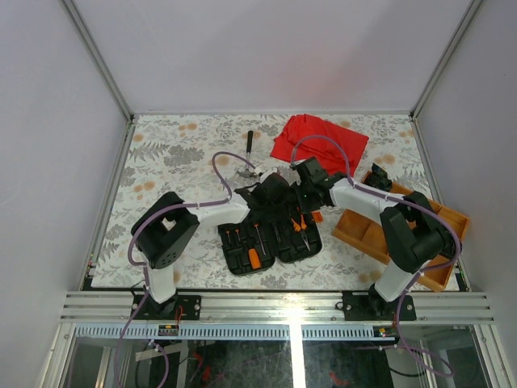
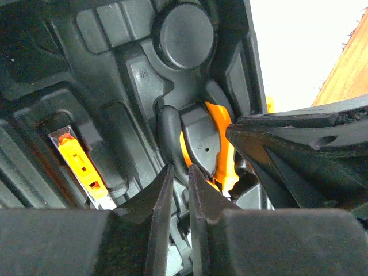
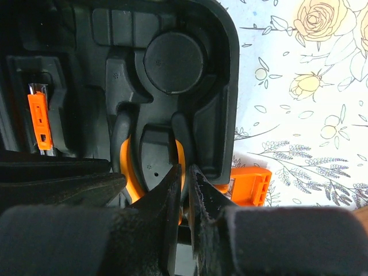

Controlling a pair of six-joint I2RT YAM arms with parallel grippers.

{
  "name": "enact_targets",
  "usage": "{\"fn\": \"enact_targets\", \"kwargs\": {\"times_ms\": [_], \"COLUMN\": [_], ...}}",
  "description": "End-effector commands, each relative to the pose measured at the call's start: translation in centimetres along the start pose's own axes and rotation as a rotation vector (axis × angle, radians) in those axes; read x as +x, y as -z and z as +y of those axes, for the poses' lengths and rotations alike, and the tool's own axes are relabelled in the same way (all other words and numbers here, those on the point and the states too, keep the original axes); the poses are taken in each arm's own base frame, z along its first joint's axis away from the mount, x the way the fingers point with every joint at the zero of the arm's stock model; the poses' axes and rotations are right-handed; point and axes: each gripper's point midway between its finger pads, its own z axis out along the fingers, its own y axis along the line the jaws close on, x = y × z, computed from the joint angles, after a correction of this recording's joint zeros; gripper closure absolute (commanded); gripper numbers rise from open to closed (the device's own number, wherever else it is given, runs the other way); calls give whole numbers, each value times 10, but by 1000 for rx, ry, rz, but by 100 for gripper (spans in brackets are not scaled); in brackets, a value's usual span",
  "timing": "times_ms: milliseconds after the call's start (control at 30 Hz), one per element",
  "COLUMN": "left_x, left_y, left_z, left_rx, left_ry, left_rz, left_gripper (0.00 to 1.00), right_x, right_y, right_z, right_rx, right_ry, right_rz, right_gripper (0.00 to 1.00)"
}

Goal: Sort the tools into containers

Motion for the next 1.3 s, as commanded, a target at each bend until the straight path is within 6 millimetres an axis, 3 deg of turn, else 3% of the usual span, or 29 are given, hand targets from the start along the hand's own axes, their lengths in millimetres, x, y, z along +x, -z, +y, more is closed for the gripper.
{"fn": "enact_targets", "kwargs": {"times_ms": [0,300,733,1033,1267], "left_x": [-4,12,71,104,128], "left_y": [-11,-28,-62,-72,-78], "left_z": [10,36,91,124,144], "left_rx": [-75,-202,-348,-407,-420], "left_ry": [-15,-47,-40,-30,-8], "left_rz": [-23,56,266,359,418], "left_gripper": [89,95,99,100,100], "right_x": [16,37,78,102,142], "right_y": [-9,-25,-48,-59,-75], "right_z": [-4,-3,6,33,57], "right_rx": [10,0,-63,-95,-128], "right_ry": [16,11,-34,-10,-15], "right_rz": [89,183,286,333,403], "right_gripper": [84,87,90,90,90]}}
